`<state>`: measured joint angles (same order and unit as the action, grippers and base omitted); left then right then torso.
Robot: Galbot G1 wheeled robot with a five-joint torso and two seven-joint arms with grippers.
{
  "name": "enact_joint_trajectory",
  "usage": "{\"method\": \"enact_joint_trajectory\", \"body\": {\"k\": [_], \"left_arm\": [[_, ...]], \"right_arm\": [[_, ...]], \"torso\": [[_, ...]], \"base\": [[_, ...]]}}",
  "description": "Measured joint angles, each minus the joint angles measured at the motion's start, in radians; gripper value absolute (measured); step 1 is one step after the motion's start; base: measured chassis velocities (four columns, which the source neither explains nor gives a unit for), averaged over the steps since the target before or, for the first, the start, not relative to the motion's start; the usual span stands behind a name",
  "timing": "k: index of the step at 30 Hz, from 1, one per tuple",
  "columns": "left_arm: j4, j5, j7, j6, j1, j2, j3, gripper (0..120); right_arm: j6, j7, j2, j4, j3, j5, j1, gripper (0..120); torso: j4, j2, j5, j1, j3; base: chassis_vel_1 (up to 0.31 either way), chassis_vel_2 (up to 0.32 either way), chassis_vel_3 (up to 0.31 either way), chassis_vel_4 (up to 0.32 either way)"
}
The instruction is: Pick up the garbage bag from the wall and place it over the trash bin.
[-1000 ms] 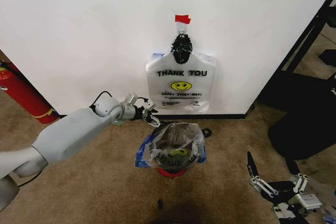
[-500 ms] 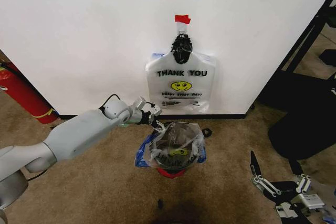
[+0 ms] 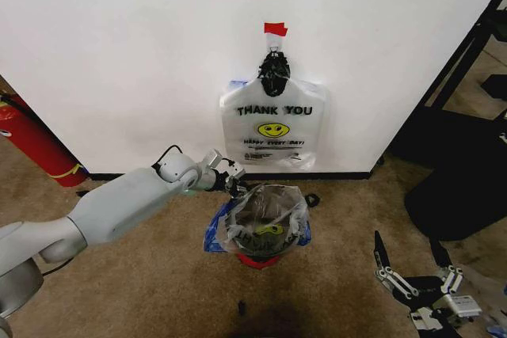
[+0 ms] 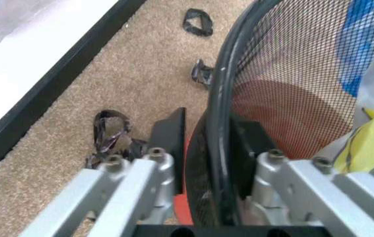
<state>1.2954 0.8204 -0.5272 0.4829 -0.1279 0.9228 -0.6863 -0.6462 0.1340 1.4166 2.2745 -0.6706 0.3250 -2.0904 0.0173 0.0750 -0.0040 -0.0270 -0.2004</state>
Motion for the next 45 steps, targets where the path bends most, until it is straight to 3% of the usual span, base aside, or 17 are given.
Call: {"method": "enact_joint_trajectory", "body": {"k": [6, 14, 18, 20, 22, 28, 30, 35, 42, 45], "left_arm": [[0.025, 0.006, 0.0, 0.002, -0.003, -0.008, 0.006, 3], [0.064, 0.028, 0.02, 0.016, -0.016, -0.016, 0.027, 3], [0.127, 0.063, 0.047, 0.049, -0.046, -0.027, 0.082, 3], [0.207, 0.115, 0.101, 0.086, -0.073, -0.045, 0.121, 3], [0.232, 0.133, 0.126, 0.098, -0.081, -0.053, 0.131, 3], [0.393, 0.328, 0.367, 0.152, -0.175, -0.109, 0.26, 3], [0.414, 0.351, 0.398, 0.153, -0.192, -0.117, 0.279, 3], [0.504, 0.47, 0.588, 0.142, -0.327, -0.147, 0.427, 3], [0.582, 0.54, 0.757, 0.094, -0.483, -0.157, 0.597, 3], [0.606, 0.571, 0.833, 0.074, -0.521, -0.158, 0.63, 3]], "right_arm": [[0.001, 0.0, 0.001, 0.004, -0.004, 0.0, 0.0, 100], [0.015, 0.0, -0.014, 0.012, -0.003, 0.0, 0.006, 100], [0.019, -0.001, -0.02, 0.011, -0.003, 0.002, 0.008, 100], [0.024, -0.003, -0.024, 0.005, -0.003, 0.004, 0.017, 100], [0.028, -0.004, -0.026, 0.003, -0.003, 0.005, 0.021, 100], [0.058, -0.007, -0.03, 0.004, 0.01, 0.006, 0.049, 100], [0.06, -0.007, -0.031, 0.005, 0.011, 0.006, 0.05, 100], [0.07, -0.011, -0.037, 0.008, 0.013, 0.012, 0.052, 100], [0.087, -0.013, -0.046, 0.013, 0.016, 0.015, 0.063, 100], [0.09, -0.014, -0.047, 0.013, 0.018, 0.015, 0.068, 100]], "torso": [[0.0, 0.0, 0.0001, 0.0, 0.0], [0.0, 0.0, 0.0001, 0.0, 0.0], [0.0, 0.0, 0.0001, 0.0, 0.0], [0.0001, 0.0, 0.0002, 0.0, 0.0], [0.0001, 0.0, 0.0005, 0.0, 0.0], [-0.0001, 0.0, 0.0001, 0.0, 0.0], [-0.0003, 0.0, 0.0001, 0.0, 0.0], [-0.0001, 0.0, 0.0001, 0.0, 0.0], [0.0, 0.0, 0.0, 0.0, 0.0], [-0.0002, 0.0, 0.0001, 0.0, 0.0]], "base": [[0.0, 0.0, 0.0, 0.0], [0.0, 0.0, 0.0, 0.0], [0.0, 0.0, 0.0, 0.0], [0.0, 0.0, 0.0, 0.0], [0.0, 0.0, 0.0, 0.0], [0.0, 0.0, 0.0, 0.0], [0.0, 0.0, 0.0, 0.0], [0.0, 0.0, 0.0, 0.0], [0.0, 0.0, 0.0, 0.0], [0.0, 0.0, 0.0, 0.0]]}}
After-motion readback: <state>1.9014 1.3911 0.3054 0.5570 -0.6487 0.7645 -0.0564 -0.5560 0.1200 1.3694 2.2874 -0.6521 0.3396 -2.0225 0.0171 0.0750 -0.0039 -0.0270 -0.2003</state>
